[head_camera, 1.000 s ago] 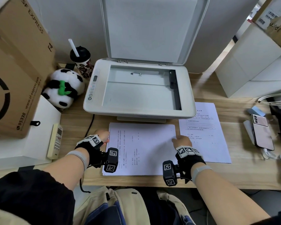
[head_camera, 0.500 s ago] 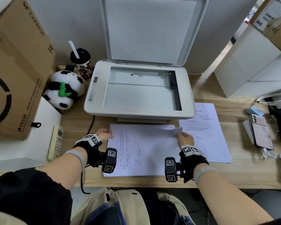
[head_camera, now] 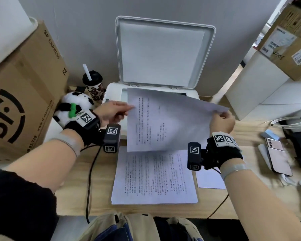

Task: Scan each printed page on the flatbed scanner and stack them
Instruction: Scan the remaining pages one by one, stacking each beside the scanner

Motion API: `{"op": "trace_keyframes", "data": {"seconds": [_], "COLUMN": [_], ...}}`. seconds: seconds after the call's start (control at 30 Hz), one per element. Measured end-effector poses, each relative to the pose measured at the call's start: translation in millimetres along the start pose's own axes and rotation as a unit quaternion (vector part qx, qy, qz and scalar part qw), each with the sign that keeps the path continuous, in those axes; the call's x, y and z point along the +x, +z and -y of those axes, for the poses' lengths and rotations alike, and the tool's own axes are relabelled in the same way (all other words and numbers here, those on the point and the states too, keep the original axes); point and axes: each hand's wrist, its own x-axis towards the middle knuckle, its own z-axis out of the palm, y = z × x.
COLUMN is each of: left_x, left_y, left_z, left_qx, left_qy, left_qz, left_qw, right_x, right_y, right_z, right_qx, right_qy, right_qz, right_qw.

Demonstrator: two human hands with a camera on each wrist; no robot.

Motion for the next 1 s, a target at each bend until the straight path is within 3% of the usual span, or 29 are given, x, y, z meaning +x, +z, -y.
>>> {"op": "trace_keyframes", "data": {"seconds": [0.13, 0.23, 0.3, 0.37, 0.47, 0.57, 0.63, 1.0], "left_x": [9.5, 14.0, 22.1, 30.1, 43.5, 51.7, 56.6, 70.1], "left_y": [-9.4, -19.7, -28.3, -32.4, -35.7, -32.3, -27.2, -17.3], "left_z": [-41.8, -47.8, -35.2, -16.2, 14.0, 33.7, 41.2, 49.5], "left_qx": [-0.085, -0.166, -0.173, -0.117, 0.021, 0.129, 0.188, 0.361], "left_qy": [0.1, 0.109, 0.098, 0.07, 0.018, -0.007, -0.005, 0.0], "left_qz": [-0.078, -0.087, -0.112, -0.154, -0.153, -0.118, -0.132, -0.202], "left_qw": [0.988, 0.976, 0.974, 0.979, 0.988, 0.985, 0.973, 0.91], "right_x": [14.6, 14.2, 8.5, 3.3, -1.5, -1.7, -2.8, -2.5], "right_y": [17.6, 23.3, 24.1, 25.1, 30.2, 36.7, 40.3, 50.3], "right_z": [43.2, 53.5, 48.0, 32.1, 3.7, -25.2, -35.1, -40.3], "right_qx": [0.144, 0.257, 0.264, 0.206, 0.047, -0.103, -0.177, -0.349], "right_qy": [-0.008, 0.045, 0.071, 0.086, 0.067, 0.027, 0.018, -0.072], "right_qz": [0.061, 0.101, 0.126, 0.161, 0.209, 0.259, 0.273, 0.259], "right_qw": [0.988, 0.96, 0.954, 0.961, 0.974, 0.96, 0.945, 0.898]}}
